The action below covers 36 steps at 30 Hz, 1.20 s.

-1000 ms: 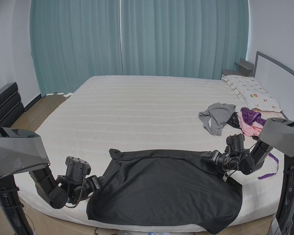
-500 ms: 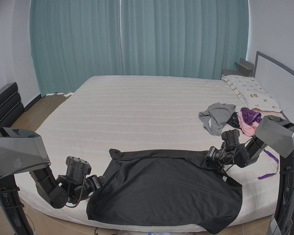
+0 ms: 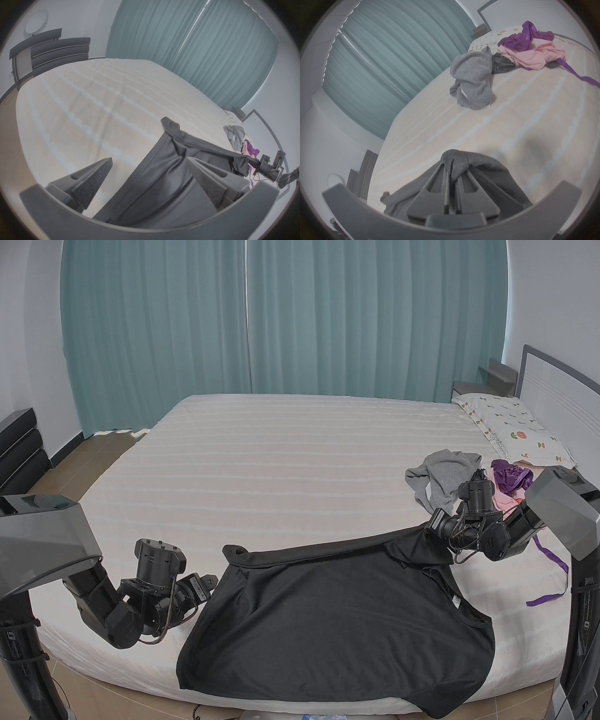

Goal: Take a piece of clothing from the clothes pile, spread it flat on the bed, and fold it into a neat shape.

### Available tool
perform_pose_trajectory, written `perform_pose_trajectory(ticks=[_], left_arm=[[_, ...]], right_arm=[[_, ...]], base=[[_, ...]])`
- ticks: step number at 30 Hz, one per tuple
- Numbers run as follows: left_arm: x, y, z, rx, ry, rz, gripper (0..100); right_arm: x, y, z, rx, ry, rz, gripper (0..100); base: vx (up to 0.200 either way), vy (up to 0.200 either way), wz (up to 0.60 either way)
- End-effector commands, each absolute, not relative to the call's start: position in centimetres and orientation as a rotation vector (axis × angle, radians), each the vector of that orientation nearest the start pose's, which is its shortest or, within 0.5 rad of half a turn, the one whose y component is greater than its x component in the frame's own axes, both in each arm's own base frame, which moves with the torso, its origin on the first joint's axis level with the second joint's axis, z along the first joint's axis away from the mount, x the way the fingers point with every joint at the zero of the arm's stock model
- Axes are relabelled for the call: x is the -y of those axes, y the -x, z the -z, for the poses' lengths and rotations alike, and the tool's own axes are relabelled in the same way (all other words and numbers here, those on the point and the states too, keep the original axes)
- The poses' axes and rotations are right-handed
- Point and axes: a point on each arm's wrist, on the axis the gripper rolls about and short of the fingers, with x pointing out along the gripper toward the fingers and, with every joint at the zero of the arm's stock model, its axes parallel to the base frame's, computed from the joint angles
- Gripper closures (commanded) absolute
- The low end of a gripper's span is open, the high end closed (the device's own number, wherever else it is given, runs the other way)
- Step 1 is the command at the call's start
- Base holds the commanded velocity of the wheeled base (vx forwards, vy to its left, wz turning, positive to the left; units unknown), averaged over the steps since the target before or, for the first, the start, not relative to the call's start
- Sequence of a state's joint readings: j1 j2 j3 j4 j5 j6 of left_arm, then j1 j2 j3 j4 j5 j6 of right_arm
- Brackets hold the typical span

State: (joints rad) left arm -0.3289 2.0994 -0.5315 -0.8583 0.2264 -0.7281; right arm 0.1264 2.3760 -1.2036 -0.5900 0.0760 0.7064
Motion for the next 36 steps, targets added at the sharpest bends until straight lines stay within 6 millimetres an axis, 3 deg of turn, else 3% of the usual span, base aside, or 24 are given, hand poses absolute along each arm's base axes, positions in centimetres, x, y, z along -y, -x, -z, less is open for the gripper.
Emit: perform_pose_trajectory(ticks=[1, 8, 9, 15, 20, 26, 33, 34, 36], left_arm=[[10.0, -31.4, -1.6, -0.641, 0.518, -0.147, 0], [10.6, -35.7, -2.2, -0.599, 0.542, -0.146, 0], [10.8, -36.4, -2.2, -0.598, 0.544, -0.148, 0], [11.6, -39.4, -1.5, -0.616, 0.539, -0.153, 0], [12.5, -42.5, 1.1, -0.656, 0.525, -0.169, 0], [13.1, -43.8, 3.4, -0.679, 0.514, -0.174, 0], [13.6, -44.9, 4.5, -0.690, 0.509, -0.174, 0], [13.7, -45.1, 4.5, -0.682, 0.512, -0.173, 100], [13.6, -45.3, 4.3, -0.671, 0.517, -0.173, 100]], right_arm=[[-5.5, -45.3, -1.7, -0.563, -0.668, 0.033, 100], [-5.4, -46.3, -0.9, -0.497, -0.654, 0.044, 100], [-5.5, -46.3, -0.7, -0.492, -0.654, 0.040, 0], [-5.5, -46.3, -0.3, -0.483, -0.660, 0.035, 0], [-5.3, -45.8, -1.0, -0.462, -0.670, 0.028, 0], [-5.0, -45.3, -1.3, -0.471, -0.674, 0.033, 0], [-4.9, -45.3, -1.0, -0.478, -0.677, 0.038, 0], [-4.9, -45.3, -0.6, -0.486, -0.677, 0.043, 0], [-4.9, -45.3, -0.1, -0.499, -0.674, 0.047, 0]], base=[[0.000, 0.000, 0.00], [0.000, 0.000, 0.00], [0.000, 0.000, 0.00], [0.000, 0.000, 0.00], [0.000, 0.000, 0.00], [0.000, 0.000, 0.00], [0.000, 0.000, 0.00], [0.000, 0.000, 0.00], [0.000, 0.000, 0.00]])
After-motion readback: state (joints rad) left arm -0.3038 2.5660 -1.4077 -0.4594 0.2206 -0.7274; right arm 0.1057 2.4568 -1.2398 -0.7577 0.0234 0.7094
